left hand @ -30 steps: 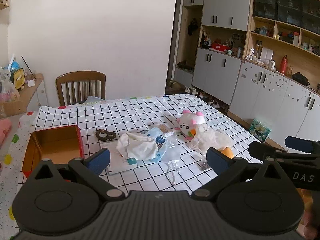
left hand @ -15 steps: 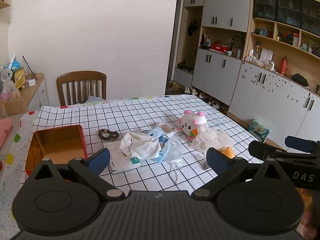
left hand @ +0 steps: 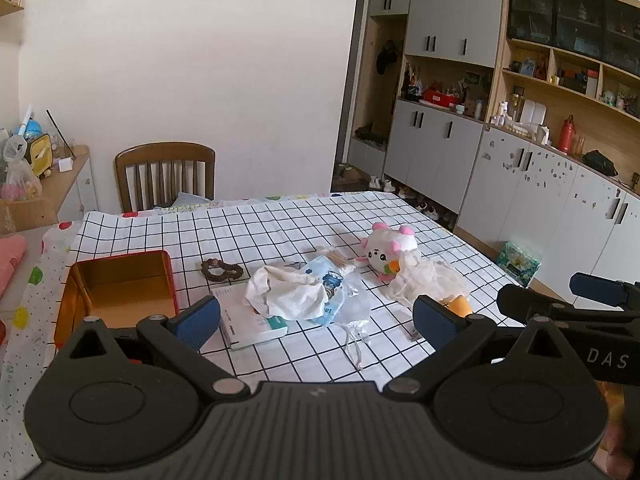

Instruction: Organize soft objects

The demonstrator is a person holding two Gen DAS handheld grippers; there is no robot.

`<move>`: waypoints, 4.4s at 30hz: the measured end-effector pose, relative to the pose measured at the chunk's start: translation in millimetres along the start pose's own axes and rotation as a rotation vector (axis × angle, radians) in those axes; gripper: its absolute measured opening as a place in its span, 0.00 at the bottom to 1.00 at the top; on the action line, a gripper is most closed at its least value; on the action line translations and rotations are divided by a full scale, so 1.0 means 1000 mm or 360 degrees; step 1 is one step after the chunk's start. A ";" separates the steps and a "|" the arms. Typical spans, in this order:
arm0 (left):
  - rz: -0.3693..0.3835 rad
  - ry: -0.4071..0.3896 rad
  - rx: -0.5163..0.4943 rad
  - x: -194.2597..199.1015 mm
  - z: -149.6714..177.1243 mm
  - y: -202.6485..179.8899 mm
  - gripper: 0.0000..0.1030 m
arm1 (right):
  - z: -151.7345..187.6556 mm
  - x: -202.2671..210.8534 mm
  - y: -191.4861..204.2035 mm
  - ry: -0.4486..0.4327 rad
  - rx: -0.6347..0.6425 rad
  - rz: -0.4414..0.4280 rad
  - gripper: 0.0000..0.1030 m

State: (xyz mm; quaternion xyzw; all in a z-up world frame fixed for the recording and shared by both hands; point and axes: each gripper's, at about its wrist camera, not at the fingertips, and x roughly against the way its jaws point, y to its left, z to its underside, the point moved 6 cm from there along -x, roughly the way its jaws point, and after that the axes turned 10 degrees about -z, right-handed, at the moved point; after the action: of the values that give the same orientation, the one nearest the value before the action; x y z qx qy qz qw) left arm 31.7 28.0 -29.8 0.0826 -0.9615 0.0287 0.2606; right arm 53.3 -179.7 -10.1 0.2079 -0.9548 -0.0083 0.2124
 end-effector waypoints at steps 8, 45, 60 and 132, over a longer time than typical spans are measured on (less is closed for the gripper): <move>0.0024 -0.0014 0.0022 -0.002 -0.004 0.006 1.00 | 0.000 -0.001 0.001 0.0003 0.0001 0.0003 0.98; 0.0054 0.0004 -0.0053 -0.043 -0.019 -0.026 1.00 | -0.010 -0.028 -0.033 0.0011 0.0012 0.0015 0.97; -0.0114 0.0170 -0.0101 -0.142 -0.017 -0.045 1.00 | 0.005 -0.100 -0.111 0.0244 0.0011 -0.0028 0.93; -0.0396 0.0494 0.0042 -0.247 -0.027 0.001 0.13 | -0.030 -0.193 -0.175 0.0410 0.0218 -0.0469 0.03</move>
State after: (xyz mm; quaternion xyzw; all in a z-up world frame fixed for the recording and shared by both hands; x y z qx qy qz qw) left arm 254.7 67.2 -131.4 0.1986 -0.8917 0.0214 0.4061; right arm 293.7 -259.9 -78.5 0.3586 -0.8774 0.0525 0.3145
